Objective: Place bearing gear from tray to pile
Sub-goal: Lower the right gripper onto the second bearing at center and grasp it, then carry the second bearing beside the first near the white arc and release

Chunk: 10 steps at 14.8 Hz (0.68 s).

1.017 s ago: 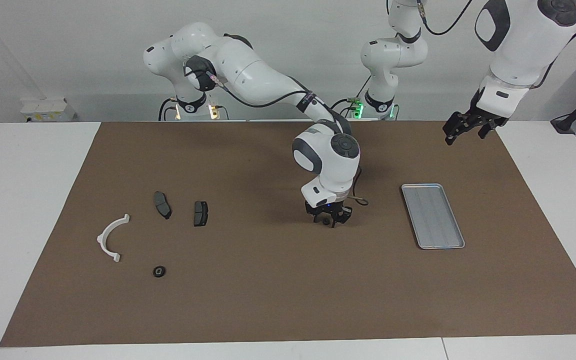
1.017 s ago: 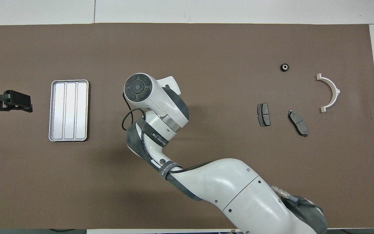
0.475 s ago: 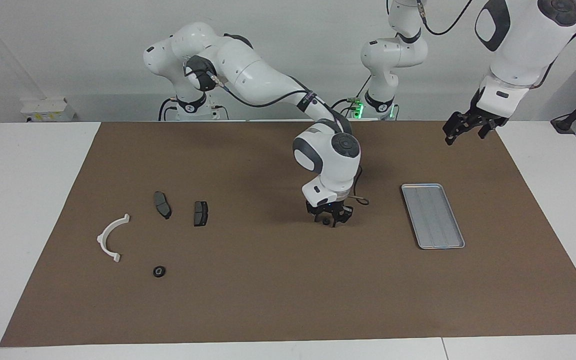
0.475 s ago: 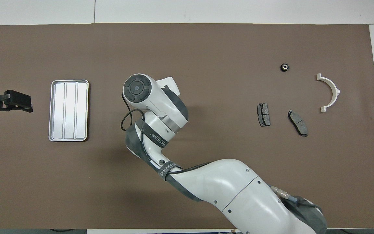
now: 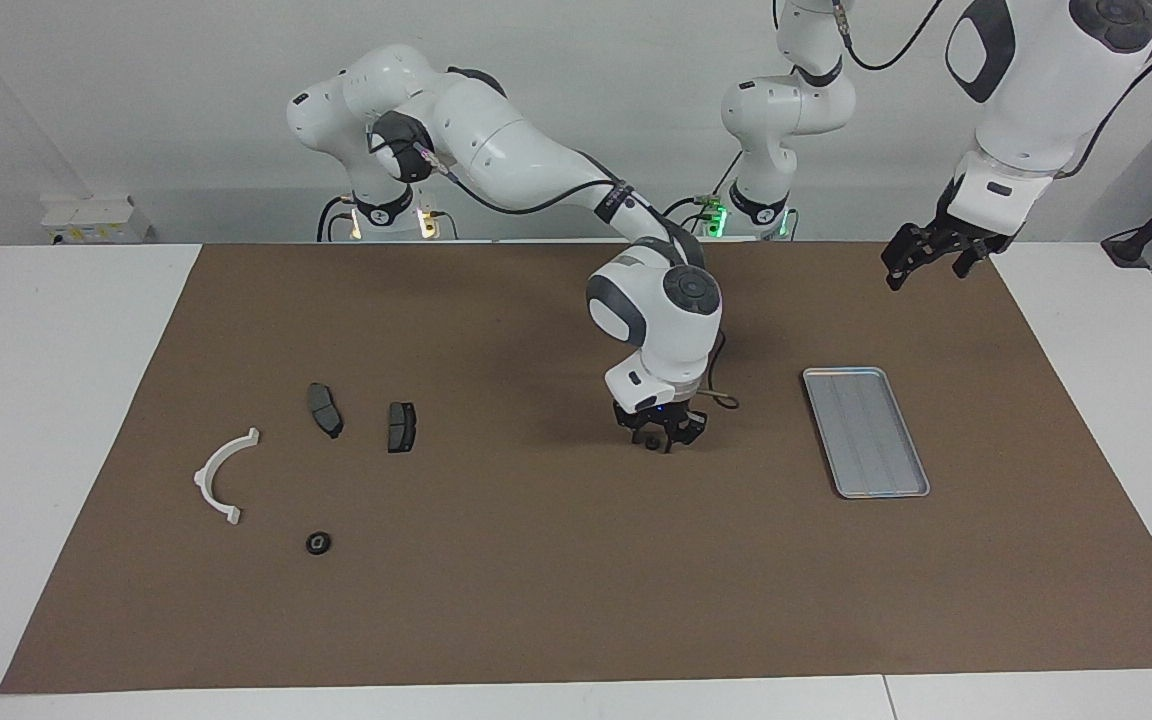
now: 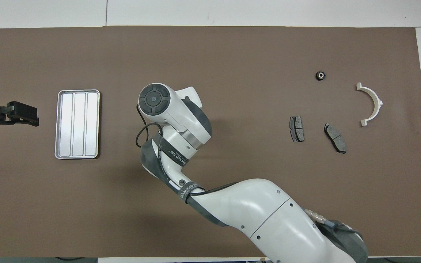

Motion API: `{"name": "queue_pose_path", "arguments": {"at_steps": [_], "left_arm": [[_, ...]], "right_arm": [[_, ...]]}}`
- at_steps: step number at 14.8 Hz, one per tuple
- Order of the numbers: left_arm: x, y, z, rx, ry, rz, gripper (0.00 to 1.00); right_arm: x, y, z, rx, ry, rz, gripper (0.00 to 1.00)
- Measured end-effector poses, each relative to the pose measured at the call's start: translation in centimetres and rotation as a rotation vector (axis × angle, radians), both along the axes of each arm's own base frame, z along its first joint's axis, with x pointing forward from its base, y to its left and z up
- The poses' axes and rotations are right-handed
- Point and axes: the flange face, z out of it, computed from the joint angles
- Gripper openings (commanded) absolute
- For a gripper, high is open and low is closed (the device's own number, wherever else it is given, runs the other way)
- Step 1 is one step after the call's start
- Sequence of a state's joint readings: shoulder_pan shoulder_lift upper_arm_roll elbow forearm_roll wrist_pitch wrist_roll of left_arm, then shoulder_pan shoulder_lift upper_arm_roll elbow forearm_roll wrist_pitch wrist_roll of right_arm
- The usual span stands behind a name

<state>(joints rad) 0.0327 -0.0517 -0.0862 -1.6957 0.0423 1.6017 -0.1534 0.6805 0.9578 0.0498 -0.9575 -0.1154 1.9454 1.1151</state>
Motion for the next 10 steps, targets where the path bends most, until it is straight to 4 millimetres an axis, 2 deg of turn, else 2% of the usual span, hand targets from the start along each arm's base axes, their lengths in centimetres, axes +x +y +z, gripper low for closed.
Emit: {"name": "queue_pose_path", "arguments": {"at_steps": [2,8,10], "left_arm": [[0.00,0.01,0.00,0.000,0.000,0.000,1.00],[0.00,-0.02,0.00,0.000,0.000,0.000,1.00],[0.00,-0.02,0.00,0.000,0.000,0.000,1.00]], "right_arm": [[0.01,0.05,0.04,0.003,-0.002,0.000,0.00],[0.04,0.02,0.05,0.004,-0.002,0.000,0.00],[0.27,-0.59,0.08,-0.011,0.012,0.008,0.00]]}}
